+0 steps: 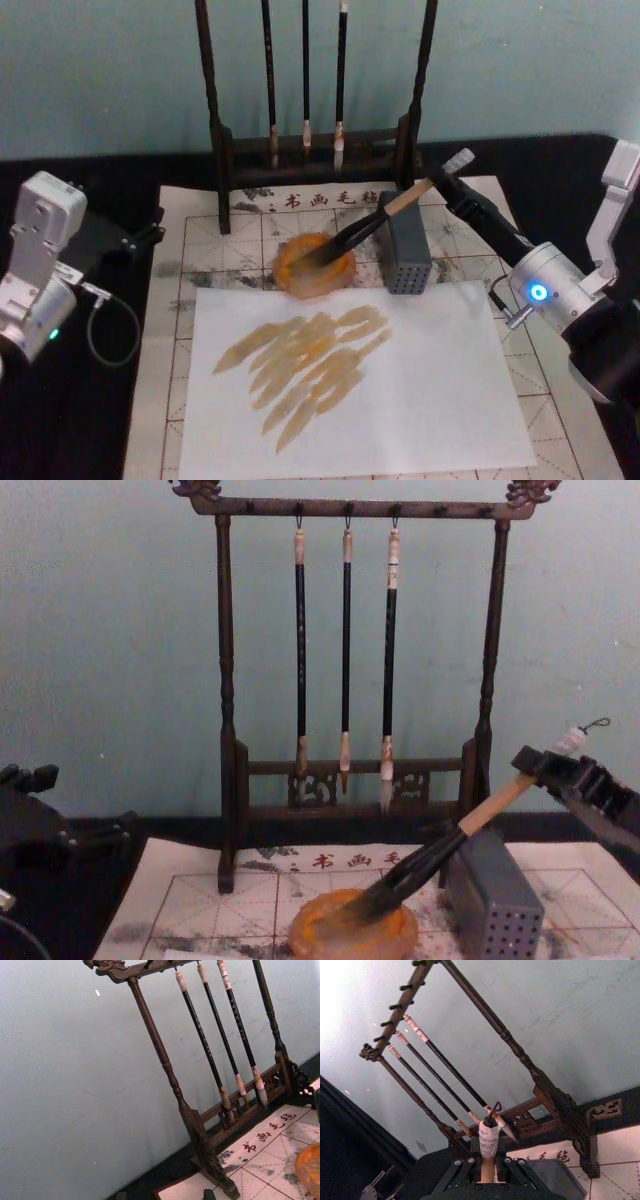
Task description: Pick up the brush from the inkstone, write on the paper, then place the brush back to its original position.
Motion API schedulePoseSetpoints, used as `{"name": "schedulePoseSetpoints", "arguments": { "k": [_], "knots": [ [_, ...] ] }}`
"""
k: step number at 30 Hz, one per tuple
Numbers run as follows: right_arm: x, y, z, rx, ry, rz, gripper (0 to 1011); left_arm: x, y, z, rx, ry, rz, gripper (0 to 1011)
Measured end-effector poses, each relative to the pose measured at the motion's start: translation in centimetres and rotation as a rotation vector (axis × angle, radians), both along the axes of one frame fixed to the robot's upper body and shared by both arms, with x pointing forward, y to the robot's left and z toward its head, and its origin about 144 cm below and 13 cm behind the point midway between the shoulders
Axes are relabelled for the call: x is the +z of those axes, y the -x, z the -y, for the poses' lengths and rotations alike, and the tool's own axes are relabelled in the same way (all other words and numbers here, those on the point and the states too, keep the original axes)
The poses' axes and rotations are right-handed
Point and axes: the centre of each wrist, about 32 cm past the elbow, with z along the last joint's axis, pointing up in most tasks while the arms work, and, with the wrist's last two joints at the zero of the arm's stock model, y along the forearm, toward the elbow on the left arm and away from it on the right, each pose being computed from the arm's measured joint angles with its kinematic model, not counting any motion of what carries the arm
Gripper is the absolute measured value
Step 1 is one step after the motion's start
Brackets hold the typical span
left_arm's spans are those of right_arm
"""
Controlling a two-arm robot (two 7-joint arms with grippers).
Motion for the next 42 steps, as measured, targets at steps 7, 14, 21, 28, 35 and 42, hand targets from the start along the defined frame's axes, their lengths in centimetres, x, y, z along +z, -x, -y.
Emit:
{"name": "schedulePoseSetpoints", "arguments": {
  "k": [7, 14, 21, 28, 35, 42],
  "knots": [
    [-0.4, -0.1, 0.1, -0.007, -0.016, -0.033, 181, 0.0, 0.0, 0.0, 0.000, 0.000, 0.000, 1001],
    [-0.8, -0.2, 0.1, -0.012, -0.023, -0.056, 181, 0.0, 0.0, 0.0, 0.000, 0.000, 0.000, 1001],
    [-1.0, -0.2, 0.2, -0.016, -0.028, -0.073, 181, 0.0, 0.0, 0.0, 0.000, 0.000, 0.000, 1001],
    [-1.2, 0.0, 0.4, -0.019, -0.024, -0.089, 181, 0.0, 0.0, 0.0, 0.000, 0.000, 0.000, 1001],
    [-1.4, 0.0, 0.6, -0.024, -0.022, -0.106, 181, 0.0, 0.0, 0.0, 0.000, 0.000, 0.000, 1001],
    [-1.4, 0.1, 0.6, -0.027, -0.026, -0.118, 181, 0.0, 0.0, 0.0, 0.000, 0.000, 0.000, 1001]
  ]
}}
